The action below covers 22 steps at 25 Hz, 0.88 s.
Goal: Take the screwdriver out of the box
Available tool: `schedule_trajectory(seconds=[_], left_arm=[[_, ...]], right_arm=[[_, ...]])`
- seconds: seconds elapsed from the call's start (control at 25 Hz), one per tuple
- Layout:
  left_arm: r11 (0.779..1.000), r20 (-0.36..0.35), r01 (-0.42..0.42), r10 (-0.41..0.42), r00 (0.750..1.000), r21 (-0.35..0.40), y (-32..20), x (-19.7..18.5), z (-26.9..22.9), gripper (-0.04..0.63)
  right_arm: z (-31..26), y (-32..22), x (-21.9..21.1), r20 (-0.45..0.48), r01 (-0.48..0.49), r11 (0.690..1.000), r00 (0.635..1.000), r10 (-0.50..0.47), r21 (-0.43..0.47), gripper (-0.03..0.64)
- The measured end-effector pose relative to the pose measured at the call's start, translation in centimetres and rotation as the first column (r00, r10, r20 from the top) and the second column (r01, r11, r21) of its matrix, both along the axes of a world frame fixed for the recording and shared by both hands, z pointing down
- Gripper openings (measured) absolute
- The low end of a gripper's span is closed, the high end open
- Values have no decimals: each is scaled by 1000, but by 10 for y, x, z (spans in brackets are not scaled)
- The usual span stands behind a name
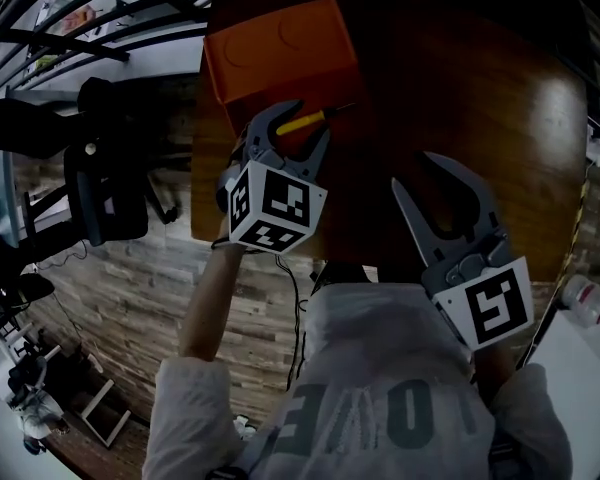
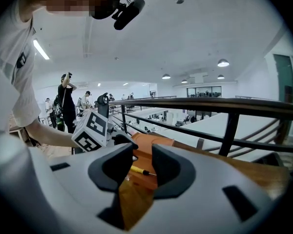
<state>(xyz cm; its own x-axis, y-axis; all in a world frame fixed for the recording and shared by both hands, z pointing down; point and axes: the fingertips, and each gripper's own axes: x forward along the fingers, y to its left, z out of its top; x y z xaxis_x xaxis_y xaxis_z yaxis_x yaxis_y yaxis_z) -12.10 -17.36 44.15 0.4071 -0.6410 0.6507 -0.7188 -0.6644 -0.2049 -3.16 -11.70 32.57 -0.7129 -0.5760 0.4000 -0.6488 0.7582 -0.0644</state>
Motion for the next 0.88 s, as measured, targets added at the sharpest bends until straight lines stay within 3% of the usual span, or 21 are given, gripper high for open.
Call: schedule_trajectory(seconds=[0.44,0.88], left_arm=[[986,88,-115,127,988,-124,3,2,34,187],[960,120,-152,184,976,-234,4,-2,61,187]], right_arm=[[2,3,-1,-8,8,1000,1000,-8,-19,121],[6,10,-5,-13,15,999,1000,-16,-48,121]])
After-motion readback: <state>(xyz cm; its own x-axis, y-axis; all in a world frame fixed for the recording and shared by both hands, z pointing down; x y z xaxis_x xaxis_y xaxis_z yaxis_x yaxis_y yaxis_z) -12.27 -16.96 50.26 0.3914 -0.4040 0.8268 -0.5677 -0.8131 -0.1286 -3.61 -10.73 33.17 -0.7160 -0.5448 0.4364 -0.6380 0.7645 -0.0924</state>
